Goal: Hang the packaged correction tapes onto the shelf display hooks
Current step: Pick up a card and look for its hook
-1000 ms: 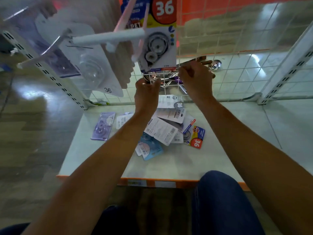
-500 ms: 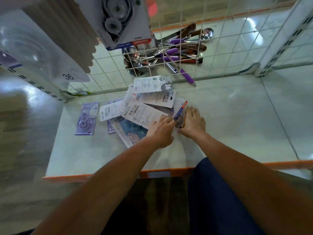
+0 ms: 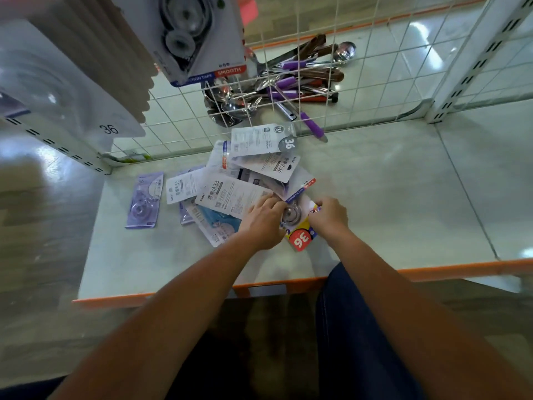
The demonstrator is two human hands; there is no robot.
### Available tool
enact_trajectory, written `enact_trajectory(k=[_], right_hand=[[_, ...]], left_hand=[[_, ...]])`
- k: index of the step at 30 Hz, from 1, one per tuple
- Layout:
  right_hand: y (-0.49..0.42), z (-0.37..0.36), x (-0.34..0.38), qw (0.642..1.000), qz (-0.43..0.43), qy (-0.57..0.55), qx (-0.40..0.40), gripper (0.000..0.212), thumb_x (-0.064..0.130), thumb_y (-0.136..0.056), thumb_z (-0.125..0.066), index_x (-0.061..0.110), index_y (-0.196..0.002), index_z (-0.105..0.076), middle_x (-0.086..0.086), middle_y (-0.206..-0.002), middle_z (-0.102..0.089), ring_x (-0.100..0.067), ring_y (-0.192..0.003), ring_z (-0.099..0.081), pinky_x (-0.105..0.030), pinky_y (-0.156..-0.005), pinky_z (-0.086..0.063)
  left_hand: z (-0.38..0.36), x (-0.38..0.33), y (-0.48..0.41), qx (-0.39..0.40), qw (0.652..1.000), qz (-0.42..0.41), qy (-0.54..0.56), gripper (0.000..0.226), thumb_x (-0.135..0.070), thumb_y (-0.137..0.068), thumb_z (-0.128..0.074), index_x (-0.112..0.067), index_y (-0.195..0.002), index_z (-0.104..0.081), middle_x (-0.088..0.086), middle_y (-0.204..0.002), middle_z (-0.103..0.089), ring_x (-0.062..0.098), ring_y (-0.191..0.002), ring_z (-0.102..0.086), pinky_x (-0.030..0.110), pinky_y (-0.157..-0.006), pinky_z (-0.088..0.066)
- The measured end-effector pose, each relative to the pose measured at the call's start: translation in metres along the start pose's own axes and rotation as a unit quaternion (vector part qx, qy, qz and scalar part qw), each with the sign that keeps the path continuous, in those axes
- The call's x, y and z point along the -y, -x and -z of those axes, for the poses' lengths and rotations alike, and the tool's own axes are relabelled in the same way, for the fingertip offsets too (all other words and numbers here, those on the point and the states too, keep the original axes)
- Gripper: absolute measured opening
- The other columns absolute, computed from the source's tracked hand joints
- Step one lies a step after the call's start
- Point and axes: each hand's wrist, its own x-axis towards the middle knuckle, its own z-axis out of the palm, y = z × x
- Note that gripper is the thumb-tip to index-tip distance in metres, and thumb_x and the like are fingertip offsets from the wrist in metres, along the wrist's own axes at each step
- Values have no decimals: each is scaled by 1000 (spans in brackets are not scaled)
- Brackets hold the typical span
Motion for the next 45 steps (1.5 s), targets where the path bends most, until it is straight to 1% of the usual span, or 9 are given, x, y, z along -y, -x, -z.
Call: enact_trajectory(k=[7,10,16,19,23,27,34,41,45], right_hand=[[48,65,42,993,78,-45,-75,12,17,-79,-63,10,-69,-60,-13,-74,-64,-31,-78,-62,-32,-64,-42],[67,88,70,986,159,-28,-48,18,30,-82,-69,12,-79,-68,-9,-79,-68,-24,-76,-64,-36,-72,-51],[97,114,115,960,280,3,-20,30,38,-77,-74,9,-82,-74,-5,-71,-68,-18,-69,-62,-29,-63,-45],[110,120,128,948,316,-25,-4,22,33,-77,-76,17,-92,-74,5,-75,-64,-11,-75,-60,-25,-67,-44],[123,122,141,932,345,-107,7,13,21,-79,-74,27,-87,-67,13,-80,-63,-11,-87,-63,-32,-78,-54],[138,124,150,902,359,-239,21,23,14,-79,-74,34,-76,-64,14,-78,-69,-15,-86,-69,-44,-81,-57],[170,132,163,829,416,-369,59,16,5,-83,-68,20,-86,-68,13,-75,-73,-10,-80,-71,-26,-73,-57],[195,134,182,794,478,-374,40,9,14,-79,-69,20,-85,-70,9,-78,-73,-16,-82,-72,-32,-76,-59],[196,132,193,792,478,-380,15,6,16,-80,-69,20,-84,-69,3,-81,-73,-18,-81,-72,-36,-75,-59]], left_hand=[[31,-10,18,-98,985,-33,136,78,-17,-79,-74,-9,-143,-31,11,-146,-36,28,-134,-33,34,-109,-30],[53,-11,30,-127,973,-62,184,90,-16,-72,-82,-10,-145,-30,10,-142,-42,25,-129,-39,31,-105,-35],[81,1,63,-100,952,6,290,50,-31,-74,-82,-16,-114,-56,4,-109,-64,21,-99,-60,37,-87,-52],[91,1,87,-141,905,31,400,31,-16,-77,-79,-28,-92,-55,-11,-91,-63,8,-84,-62,24,-77,-53],[101,-1,111,-181,844,24,504,36,-7,-79,-76,-31,-98,-57,-14,-95,-67,-6,-82,-66,14,-70,-54],[114,-6,125,-229,825,15,516,36,-11,-78,-77,-29,-103,-58,-2,-104,-70,13,-97,-68,29,-84,-56],[137,-17,148,-314,804,1,506,38,-20,-76,-79,-32,-104,-58,2,-109,-70,21,-101,-67,46,-90,-55],[160,-21,171,-379,780,-47,495,41,-2,-80,-73,-22,-111,-56,-9,-103,-68,2,-92,-68,13,-75,-52],[167,-20,173,-381,782,-48,491,41,-2,-80,-72,-25,-108,-53,-11,-102,-67,-3,-90,-66,10,-73,-50]])
